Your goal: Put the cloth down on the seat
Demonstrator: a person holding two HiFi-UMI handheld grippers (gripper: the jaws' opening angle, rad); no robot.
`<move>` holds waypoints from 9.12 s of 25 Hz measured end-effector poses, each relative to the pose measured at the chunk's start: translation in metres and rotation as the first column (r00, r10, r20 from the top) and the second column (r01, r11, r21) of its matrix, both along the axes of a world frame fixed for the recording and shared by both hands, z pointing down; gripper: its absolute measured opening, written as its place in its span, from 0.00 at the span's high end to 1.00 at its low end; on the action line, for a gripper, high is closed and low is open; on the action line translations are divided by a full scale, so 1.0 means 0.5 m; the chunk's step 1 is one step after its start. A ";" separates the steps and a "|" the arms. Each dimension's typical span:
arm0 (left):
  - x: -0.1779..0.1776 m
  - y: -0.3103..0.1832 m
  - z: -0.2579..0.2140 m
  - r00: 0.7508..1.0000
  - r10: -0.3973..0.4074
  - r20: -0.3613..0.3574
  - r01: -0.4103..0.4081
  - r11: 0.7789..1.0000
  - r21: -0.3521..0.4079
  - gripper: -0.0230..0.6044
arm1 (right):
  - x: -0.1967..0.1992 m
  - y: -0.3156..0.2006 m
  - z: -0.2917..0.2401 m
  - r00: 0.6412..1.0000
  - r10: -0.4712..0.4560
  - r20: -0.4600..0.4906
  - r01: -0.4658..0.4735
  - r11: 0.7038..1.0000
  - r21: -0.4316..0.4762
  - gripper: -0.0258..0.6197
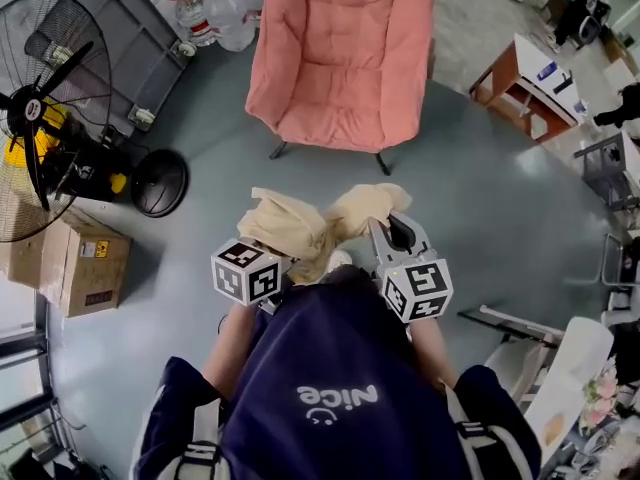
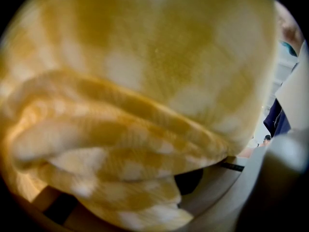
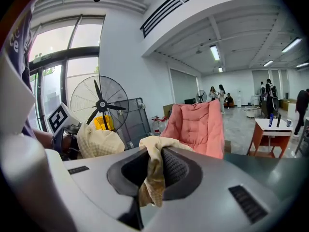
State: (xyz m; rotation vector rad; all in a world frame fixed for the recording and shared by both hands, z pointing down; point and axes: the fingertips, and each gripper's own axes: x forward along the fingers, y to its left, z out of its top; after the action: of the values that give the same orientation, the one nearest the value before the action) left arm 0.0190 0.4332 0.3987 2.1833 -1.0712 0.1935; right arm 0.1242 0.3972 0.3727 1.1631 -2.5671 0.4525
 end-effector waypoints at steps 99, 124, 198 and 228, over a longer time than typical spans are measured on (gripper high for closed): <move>-0.114 -1.538 0.370 0.983 0.139 0.119 -0.104 0.959 -0.264 0.92 | -0.198 -1.494 0.322 1.000 -0.024 0.001 0.023 0.964 -0.266 0.85; -0.121 -1.561 0.790 0.949 0.287 0.127 -0.199 0.863 -0.464 0.92 | -0.191 -1.523 0.772 0.981 0.176 -0.077 -0.191 0.847 -0.497 0.85; -0.236 -1.350 -0.150 0.995 0.043 0.086 -0.068 0.951 0.301 0.50 | -0.184 -1.254 -0.065 0.954 0.299 0.032 -0.299 0.954 0.014 0.65; -0.303 -1.303 -0.140 0.998 0.033 0.046 -0.047 0.944 0.326 0.93 | -0.221 -1.209 -0.059 0.941 0.338 -0.015 -0.334 0.936 0.108 0.88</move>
State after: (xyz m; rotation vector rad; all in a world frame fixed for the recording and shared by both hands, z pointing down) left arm -0.1325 -0.2182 0.3289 2.5082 -1.1484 0.0808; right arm 0.0135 -0.2071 0.3430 1.6448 -2.3913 0.3698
